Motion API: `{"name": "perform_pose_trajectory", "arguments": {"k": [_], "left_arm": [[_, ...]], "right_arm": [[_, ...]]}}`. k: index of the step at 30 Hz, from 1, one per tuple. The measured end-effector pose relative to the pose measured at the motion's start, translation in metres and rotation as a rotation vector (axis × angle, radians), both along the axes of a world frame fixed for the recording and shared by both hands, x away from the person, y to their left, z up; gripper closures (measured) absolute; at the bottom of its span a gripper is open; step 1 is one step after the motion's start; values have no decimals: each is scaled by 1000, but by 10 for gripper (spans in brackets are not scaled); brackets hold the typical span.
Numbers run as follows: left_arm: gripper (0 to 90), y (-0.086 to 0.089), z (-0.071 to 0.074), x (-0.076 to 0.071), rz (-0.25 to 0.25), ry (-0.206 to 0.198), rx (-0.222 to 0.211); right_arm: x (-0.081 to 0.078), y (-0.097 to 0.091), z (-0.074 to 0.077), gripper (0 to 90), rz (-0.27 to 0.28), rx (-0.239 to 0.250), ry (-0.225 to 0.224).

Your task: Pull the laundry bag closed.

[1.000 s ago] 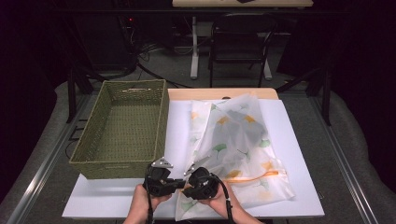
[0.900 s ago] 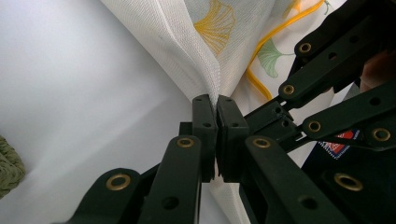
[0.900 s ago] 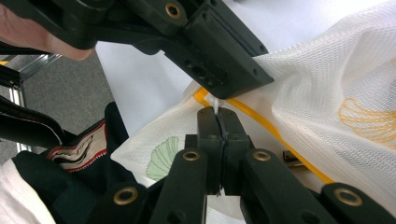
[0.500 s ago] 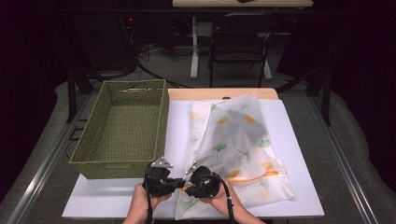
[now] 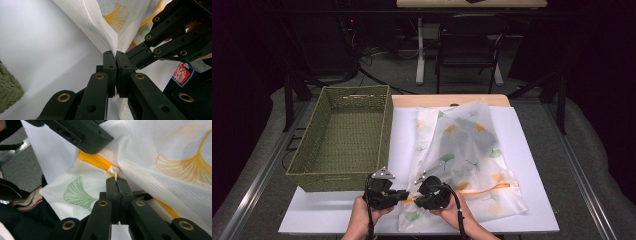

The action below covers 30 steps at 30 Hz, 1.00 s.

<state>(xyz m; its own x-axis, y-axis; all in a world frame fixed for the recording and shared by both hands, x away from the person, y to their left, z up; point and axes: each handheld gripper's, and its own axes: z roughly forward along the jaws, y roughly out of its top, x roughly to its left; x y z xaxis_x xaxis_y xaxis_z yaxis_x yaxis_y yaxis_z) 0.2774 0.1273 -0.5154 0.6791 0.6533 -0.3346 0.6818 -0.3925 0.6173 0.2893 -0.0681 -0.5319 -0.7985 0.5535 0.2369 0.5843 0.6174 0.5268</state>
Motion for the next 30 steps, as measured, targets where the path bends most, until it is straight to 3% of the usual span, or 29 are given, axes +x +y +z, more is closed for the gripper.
{"name": "perform_pose_trajectory", "arguments": {"k": [30], "left_arm": [[885,6,1,3,30,-12,1]], "right_arm": [[12,-21,-8,900,-76,-46,-4]]}}
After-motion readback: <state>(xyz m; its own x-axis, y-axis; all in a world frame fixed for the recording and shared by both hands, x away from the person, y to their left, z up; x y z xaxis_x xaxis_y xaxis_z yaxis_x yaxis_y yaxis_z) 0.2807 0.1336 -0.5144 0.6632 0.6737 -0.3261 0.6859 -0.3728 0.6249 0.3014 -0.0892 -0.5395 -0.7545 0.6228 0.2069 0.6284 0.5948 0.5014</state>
